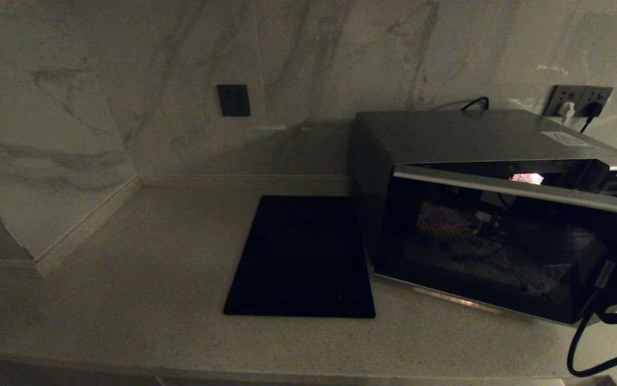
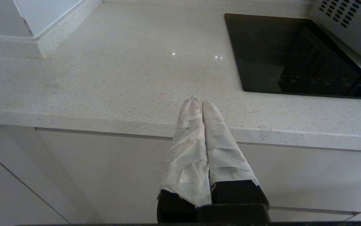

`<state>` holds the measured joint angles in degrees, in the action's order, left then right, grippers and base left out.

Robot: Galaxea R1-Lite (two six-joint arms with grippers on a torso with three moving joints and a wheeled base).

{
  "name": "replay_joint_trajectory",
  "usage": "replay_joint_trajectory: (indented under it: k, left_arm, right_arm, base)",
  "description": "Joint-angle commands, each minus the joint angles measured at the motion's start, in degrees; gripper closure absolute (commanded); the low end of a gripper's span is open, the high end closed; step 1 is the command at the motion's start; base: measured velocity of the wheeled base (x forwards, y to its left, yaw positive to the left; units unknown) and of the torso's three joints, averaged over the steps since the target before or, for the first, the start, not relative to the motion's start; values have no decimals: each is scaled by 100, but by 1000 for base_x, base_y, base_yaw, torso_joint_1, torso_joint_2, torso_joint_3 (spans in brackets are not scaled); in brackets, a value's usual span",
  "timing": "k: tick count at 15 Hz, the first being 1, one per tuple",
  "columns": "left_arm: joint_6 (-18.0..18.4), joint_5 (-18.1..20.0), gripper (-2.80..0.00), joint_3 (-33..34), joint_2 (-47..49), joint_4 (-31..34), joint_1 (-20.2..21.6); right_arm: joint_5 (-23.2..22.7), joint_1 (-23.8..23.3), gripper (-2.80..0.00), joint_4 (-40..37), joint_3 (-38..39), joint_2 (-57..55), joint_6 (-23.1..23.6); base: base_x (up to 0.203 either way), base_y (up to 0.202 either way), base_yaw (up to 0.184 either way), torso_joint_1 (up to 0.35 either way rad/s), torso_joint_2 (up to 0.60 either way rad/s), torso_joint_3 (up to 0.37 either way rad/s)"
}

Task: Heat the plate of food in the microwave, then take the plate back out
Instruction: Open the microwave oven

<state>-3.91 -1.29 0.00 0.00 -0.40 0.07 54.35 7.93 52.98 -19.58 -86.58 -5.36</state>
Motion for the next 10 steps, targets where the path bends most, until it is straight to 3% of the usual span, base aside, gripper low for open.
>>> replay_joint_trajectory:
  k: [1, 3, 10]
  left_arm:
    - [-4, -3, 0, 0, 4, -4, 1]
    - [-4, -3, 0, 0, 0, -4, 1]
    - [-4, -3, 0, 0, 1, -4, 1]
  right_arm:
    - [15, 271, 0, -77, 15, 273, -5]
    - [34, 606, 0, -223, 16, 498, 8]
    - [50, 675, 0, -235, 352, 888, 34]
  base:
    - [0, 0, 0, 0, 0, 0]
    - [0, 0, 0, 0, 0, 0]
    - [0, 0, 0, 0, 0, 0]
